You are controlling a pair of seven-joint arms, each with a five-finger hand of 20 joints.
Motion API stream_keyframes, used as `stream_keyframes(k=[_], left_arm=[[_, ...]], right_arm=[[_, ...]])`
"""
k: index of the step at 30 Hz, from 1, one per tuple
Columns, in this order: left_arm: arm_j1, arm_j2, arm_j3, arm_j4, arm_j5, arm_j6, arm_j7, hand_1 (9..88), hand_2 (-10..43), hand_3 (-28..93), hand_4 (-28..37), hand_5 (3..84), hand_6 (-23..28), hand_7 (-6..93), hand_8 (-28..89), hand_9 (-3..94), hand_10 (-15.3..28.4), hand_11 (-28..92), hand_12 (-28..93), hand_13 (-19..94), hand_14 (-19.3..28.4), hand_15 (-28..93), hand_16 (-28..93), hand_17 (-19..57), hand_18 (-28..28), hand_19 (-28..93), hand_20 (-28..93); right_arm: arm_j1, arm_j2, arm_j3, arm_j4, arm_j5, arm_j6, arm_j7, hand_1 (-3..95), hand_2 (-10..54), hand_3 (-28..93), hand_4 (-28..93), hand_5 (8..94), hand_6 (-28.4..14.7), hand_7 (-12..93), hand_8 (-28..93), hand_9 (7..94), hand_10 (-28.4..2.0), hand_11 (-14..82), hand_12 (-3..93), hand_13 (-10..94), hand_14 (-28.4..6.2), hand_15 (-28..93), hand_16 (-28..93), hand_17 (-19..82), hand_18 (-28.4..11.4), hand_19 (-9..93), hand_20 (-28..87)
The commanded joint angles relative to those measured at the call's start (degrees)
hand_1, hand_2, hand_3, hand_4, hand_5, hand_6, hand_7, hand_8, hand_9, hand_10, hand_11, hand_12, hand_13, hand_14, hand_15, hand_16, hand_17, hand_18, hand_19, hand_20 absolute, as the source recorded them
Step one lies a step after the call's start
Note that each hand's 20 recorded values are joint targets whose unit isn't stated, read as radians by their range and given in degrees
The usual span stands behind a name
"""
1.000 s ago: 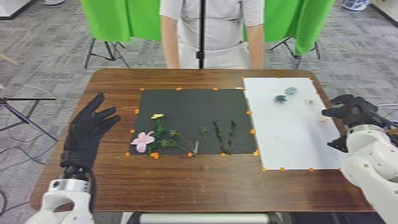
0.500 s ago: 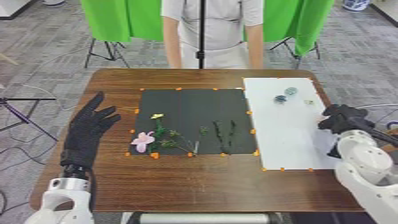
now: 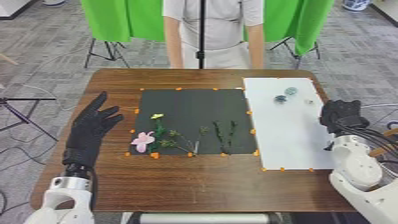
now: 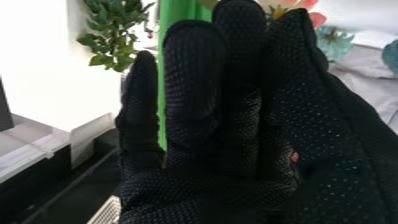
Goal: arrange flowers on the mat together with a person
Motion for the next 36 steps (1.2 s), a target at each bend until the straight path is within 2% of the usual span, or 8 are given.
stream_keyframes(k=[1, 6, 10, 13, 18, 28, 33, 36], left_arm=[[2.62, -0.33, -1.32, -0.47, -1.46, 1.35, 1.24, 23.1, 3.0, 79, -28.3, 31.0, 3.8, 9.3, -8, 32.9, 17.7, 26, 11, 23, 24.5, 53, -9, -7.8, 22.3, 46, 14], [4.42, -0.13, -2.6, -1.14, -1.73, 2.34, 2.37, 23.0, 2.8, 79, -28.3, 31.1, 3.8, 9.2, -8, 32.9, 17.7, 26, 11, 23, 24.6, 53, -9, -7.8, 22.4, 46, 14], [5.45, -0.57, -3.52, -1.4, -2.56, 3.49, 3.45, 22.9, 2.7, 79, -28.3, 31.0, 3.7, 9.3, -8, 32.9, 17.7, 26, 11, 23, 24.5, 53, -9, -7.7, 22.3, 46, 14], [4.5, -1.04, -3.23, -1.12, -4.12, 2.81, 3.93, 22.9, 2.8, 79, -28.3, 30.9, 3.7, 9.3, -8, 32.9, 17.7, 26, 11, 23, 24.5, 53, -9, -7.7, 22.3, 46, 14], [2.76, -0.96, -2.86, -0.62, -3.26, 1.96, 3.12, 22.9, 2.8, 79, -28.3, 30.9, 3.6, 9.4, -8, 33.0, 17.7, 26, 11, 23, 24.6, 53, -9, -7.6, 22.4, 47, 15], [2.01, -0.74, -3.05, -0.41, -3.06, 1.63, 2.5, 22.9, 2.8, 79, -28.3, 30.9, 3.7, 9.4, -8, 33.1, 17.8, 26, 11, 23, 24.6, 54, -9, -7.6, 22.5, 47, 15], [1.84, -1.46, -3.41, -0.3, -2.47, 0.91, 1.87, 22.8, 2.8, 79, -28.3, 30.9, 3.7, 9.4, -8, 33.1, 17.8, 26, 11, 23, 24.6, 54, -9, -7.6, 22.5, 47, 15], [1.93, -0.84, -3.2, -0.31, -2.95, 1.24, 2.25, 22.9, 2.8, 79, -28.3, 30.9, 3.7, 9.4, -8, 33.1, 17.9, 26, 11, 23, 24.6, 54, -9, -7.6, 22.4, 47, 15]], right_arm=[[1.94, -1.31, -2.73, -11.35, -2.16, 7.25, -4.42, 58.9, -9.5, 61, -28, 83.4, 6.7, 21, -1, 92.8, -2.2, 12.8, 39.1, 78, -1.9, 54, 30, 24, -14.4, 69, 28], [11.87, -6.32, -12.98, -16.91, 2.7, 3.42, -14.86, 57.8, -9.5, 63, -28, 83.6, 6.4, 21, 0, 92.9, -2.5, 13.2, 40.1, 77, -2.1, 55, 31, 23, -13.5, 69, 28], [22.76, -15.98, -25.73, -12.53, 2.16, 2.51, -19.32, 56.9, -9.5, 65, -28, 83.0, 6.1, 21, 0, 91.9, -2.5, 14.1, 42.1, 76, -2.5, 56, 32, 22, -13.3, 69, 28], [27.22, -22.38, -31.28, -8.99, -0.02, 0.54, -21.58, 56.7, -9.5, 65, -28, 82.8, 5.9, 21, 0, 91.2, -2.6, 15.0, 42.8, 75, -2.8, 56, 31, 22, -13.4, 69, 28], [30.28, -27.78, -35.98, -5.69, -4.46, -2.45, -24.03, 56.4, -9.5, 66, -28, 82.6, 5.8, 22, 0, 90.6, -2.8, 16.1, 43.3, 75, -3.0, 57, 31, 21, -13.6, 69, 29], [32.7, -27.34, -42.57, -4.67, -8.5, -4.4, -22.45, 55.6, -9.5, 66, -28, 82.0, 6.3, 23, -1, 88.2, -3.3, 19.1, 44.1, 73, -3.8, 58, 31, 20, -13.9, 68, 29], [33.03, -26.36, -43.93, -4.26, -9.94, -6.11, -21.57, 54.5, -9.5, 66, -28, 81.8, 7.3, 23, -2, 78.3, -4.8, 19.7, 41.2, 63, -3.4, 57, 32, 17, -14.2, 64, 28], [33.1, -26.05, -43.91, -4.14, -10.83, -7.58, -21.44, 54.2, -9.5, 66, -28, 81.6, 7.6, 24, -2, 75.5, -5.2, 19.8, 40.4, 60, -3.6, 57, 31, 17, -14.1, 63, 28]])
